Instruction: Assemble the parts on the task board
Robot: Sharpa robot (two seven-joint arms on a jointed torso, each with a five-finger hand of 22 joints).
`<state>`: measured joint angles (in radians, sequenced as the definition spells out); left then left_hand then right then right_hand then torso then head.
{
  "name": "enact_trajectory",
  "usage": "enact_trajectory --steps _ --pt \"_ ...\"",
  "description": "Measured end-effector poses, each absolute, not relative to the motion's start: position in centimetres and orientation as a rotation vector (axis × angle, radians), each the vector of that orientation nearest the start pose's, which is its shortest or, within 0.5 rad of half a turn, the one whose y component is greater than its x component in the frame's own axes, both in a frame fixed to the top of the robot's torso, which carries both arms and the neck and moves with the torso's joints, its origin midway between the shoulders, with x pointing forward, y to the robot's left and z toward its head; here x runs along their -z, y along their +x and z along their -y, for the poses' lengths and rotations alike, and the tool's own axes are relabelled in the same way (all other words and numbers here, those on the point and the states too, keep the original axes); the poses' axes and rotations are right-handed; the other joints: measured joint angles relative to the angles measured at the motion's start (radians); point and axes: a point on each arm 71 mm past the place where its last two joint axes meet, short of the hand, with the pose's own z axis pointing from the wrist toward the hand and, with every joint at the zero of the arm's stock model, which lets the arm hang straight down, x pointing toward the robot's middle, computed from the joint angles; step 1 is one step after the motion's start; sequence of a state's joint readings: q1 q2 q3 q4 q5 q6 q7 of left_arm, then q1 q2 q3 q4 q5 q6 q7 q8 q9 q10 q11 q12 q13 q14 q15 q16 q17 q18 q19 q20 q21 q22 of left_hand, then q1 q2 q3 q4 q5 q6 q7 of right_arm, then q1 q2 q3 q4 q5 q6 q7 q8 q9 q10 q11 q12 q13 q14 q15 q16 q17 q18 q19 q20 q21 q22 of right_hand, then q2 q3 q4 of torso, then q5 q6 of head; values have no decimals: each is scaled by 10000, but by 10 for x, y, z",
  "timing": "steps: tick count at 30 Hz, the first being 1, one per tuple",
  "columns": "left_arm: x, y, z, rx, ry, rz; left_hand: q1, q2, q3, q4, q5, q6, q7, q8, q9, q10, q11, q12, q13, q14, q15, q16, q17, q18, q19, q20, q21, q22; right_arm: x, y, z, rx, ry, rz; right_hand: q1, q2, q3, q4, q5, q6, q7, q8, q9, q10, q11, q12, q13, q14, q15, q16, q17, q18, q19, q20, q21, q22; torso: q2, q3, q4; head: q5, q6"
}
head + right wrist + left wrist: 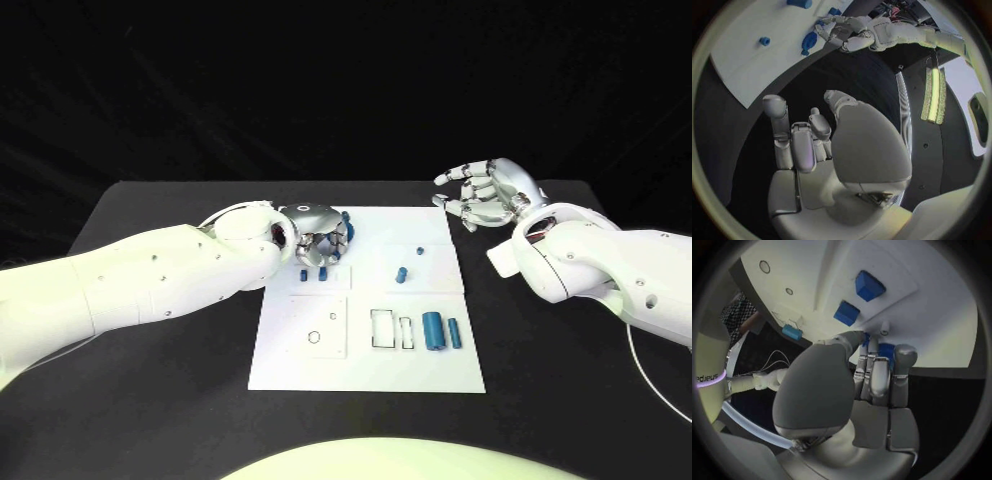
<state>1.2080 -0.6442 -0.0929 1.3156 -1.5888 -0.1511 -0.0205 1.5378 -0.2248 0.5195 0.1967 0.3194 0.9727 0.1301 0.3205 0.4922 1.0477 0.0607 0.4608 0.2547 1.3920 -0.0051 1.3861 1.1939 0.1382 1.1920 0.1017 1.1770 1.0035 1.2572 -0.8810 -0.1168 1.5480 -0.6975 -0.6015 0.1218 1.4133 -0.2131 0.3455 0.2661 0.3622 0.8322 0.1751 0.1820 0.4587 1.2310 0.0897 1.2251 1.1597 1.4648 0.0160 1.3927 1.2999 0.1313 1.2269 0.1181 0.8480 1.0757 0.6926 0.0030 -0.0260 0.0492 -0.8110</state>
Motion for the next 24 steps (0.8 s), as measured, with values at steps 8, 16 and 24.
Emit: enact_trajectory --steps 8,16,24 --pt "205 504 -155 6497 3993 -17561 -31 29 9 -9 -2 33 -33 -53 0 -1 0 -57 -10 0 0 0 -1 0 34 -35 0 28 172 487 229 -9760 5501 -14927 0 0 0 0 0 0 0 -1 -1 0 0 0 0 0 0 0 -1 0 0 0 0 0 -1 0 17 -15 24" --pt "196 501 -176 6498 3439 -17657 -89 20 8 -9 -7 68 1 -57 -2 87 -16 -110 -21 0 0 0 -1 0 34 -35 36 37 172 487 231 -9723 5518 -14919 0 0 0 0 0 0 0 -1 -2 0 1 0 1 0 0 0 -2 0 0 0 0 0 -11 16 26 7 17" --pt "199 504 -190 6188 3122 -18022 -109 0 8 -9 -7 104 -34 -58 -2 122 19 -110 -22 -1 0 0 -2 1 34 -35 35 36 172 487 231 -9705 5528 -14917 0 0 0 0 0 0 0 -1 -3 1 1 0 0 0 0 0 -3 0 0 0 0 0 -10 17 24 35 10"
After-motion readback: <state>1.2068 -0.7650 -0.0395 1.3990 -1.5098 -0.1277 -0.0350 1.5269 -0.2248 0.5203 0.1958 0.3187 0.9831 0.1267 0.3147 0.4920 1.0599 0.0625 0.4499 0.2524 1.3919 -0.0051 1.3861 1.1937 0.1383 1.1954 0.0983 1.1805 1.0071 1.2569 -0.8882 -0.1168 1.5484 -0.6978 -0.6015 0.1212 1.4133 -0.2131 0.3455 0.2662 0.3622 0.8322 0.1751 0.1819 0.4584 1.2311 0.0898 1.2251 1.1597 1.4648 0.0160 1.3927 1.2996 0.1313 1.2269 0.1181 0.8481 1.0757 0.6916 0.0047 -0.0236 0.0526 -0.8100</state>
